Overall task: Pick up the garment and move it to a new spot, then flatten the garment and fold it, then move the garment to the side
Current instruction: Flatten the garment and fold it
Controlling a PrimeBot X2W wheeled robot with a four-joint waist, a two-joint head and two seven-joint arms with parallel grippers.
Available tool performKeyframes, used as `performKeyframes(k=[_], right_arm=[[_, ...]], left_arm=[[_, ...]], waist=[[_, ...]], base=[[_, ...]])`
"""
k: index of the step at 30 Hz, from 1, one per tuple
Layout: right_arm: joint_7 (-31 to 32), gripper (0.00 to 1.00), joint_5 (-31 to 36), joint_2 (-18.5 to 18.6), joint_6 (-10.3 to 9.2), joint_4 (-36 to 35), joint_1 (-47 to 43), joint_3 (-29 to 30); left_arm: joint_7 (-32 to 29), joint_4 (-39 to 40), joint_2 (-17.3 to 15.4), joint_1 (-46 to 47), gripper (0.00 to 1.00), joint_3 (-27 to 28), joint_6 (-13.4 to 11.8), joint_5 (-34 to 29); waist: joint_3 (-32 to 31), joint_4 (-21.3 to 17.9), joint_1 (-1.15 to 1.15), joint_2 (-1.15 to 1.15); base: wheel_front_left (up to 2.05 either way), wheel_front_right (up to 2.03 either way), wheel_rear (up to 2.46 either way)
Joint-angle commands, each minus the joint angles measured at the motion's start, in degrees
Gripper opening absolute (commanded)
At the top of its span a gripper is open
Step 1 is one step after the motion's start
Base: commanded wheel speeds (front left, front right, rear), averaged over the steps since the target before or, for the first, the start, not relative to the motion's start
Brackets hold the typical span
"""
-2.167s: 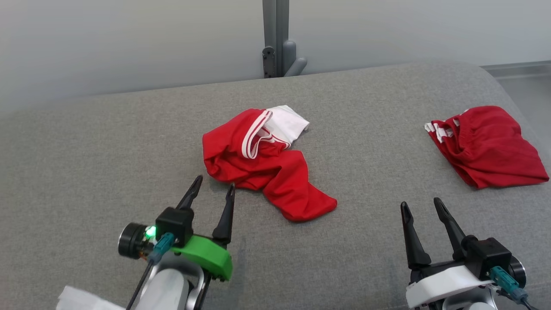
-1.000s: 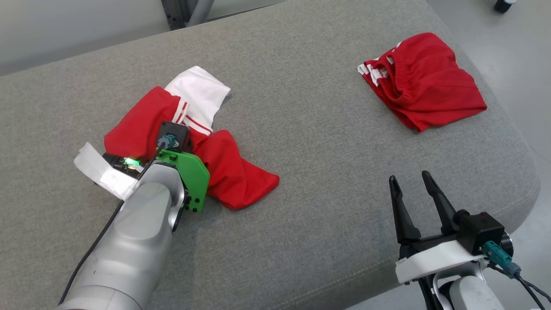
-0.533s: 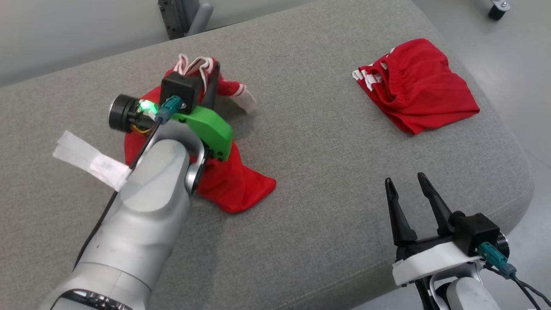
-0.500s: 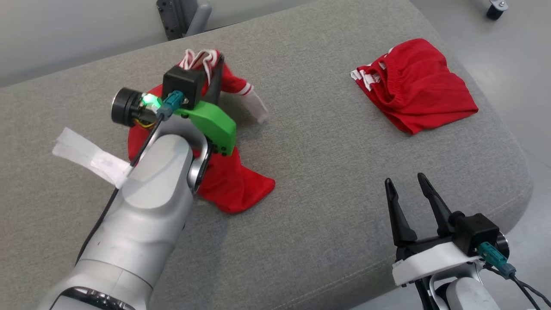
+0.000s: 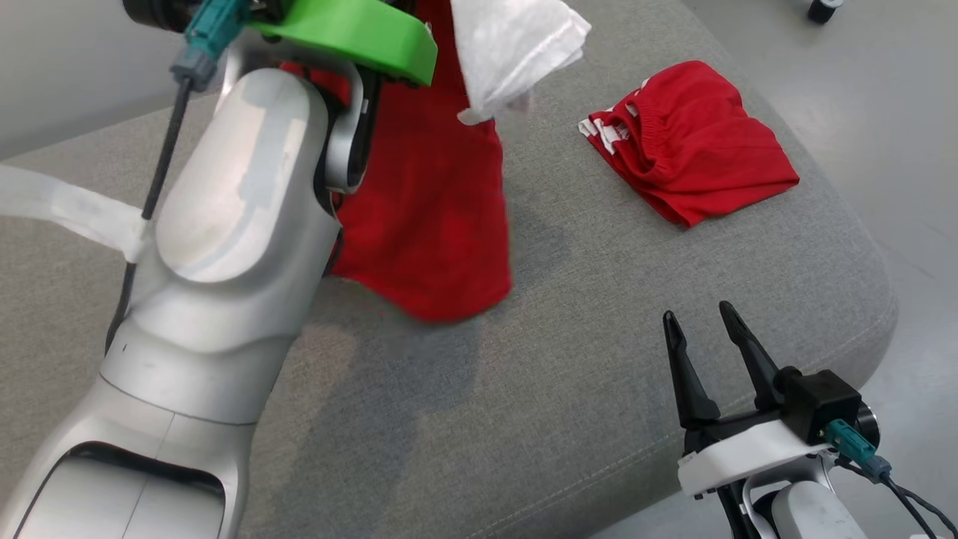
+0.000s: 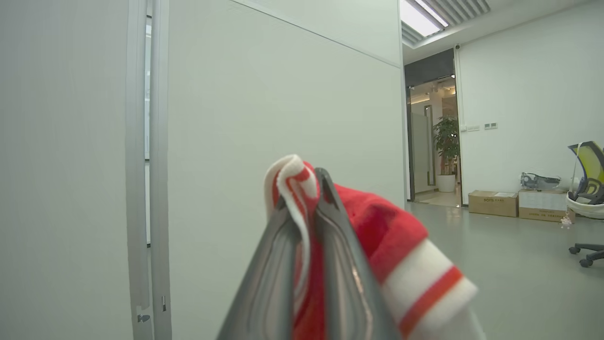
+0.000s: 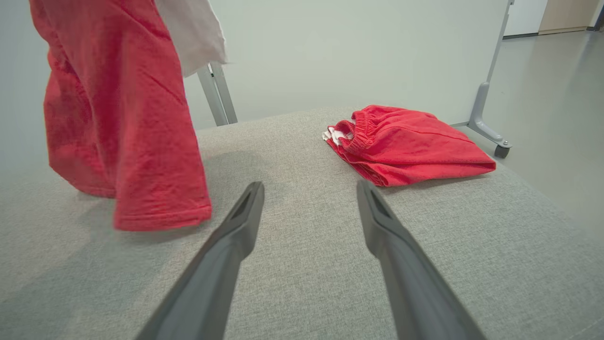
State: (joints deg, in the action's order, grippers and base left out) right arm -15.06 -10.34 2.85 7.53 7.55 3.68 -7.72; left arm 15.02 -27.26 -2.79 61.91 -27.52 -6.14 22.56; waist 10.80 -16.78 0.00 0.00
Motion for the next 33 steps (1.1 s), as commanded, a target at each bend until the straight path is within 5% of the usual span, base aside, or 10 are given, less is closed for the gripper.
performKeyframes(k=[1,10,23,33], right_arm=[[-0.2,1.0,-0.19,0.1,-0.09,-0.04,0.41,0.41],[-0.2,1.0,-0.57,0.1,-0.09,-0.63,-0.23,2.13],[-0.2,1.0,0.99,0.1,-0.09,-0.81,-1.33,3.91],[-0.2,1.0,1.56,0.1,-0.08,-0.27,-0.61,3.34]], left_arm=[[0.15,1.58,-0.22,-0.11,0.0,0.75,0.11,0.0],[0.16,0.63,-0.55,-10.61,0.0,5.68,3.31,1.12],[0.15,1.46,-7.11,-35.07,0.0,18.45,8.1,-0.07],[0.07,-7.19,-11.93,-36.48,0.0,23.53,8.39,-0.33]], waist=[[0.01,0.38,0.0,0.0],[0.31,4.43,0.0,0.0],[-0.33,10.83,0.0,0.0],[-0.66,12.76,0.0,0.0]], base=[[0.0,0.0,0.0],[0.0,0.0,0.0],[0.0,0.0,0.0],[0.0,0.0,0.0]])
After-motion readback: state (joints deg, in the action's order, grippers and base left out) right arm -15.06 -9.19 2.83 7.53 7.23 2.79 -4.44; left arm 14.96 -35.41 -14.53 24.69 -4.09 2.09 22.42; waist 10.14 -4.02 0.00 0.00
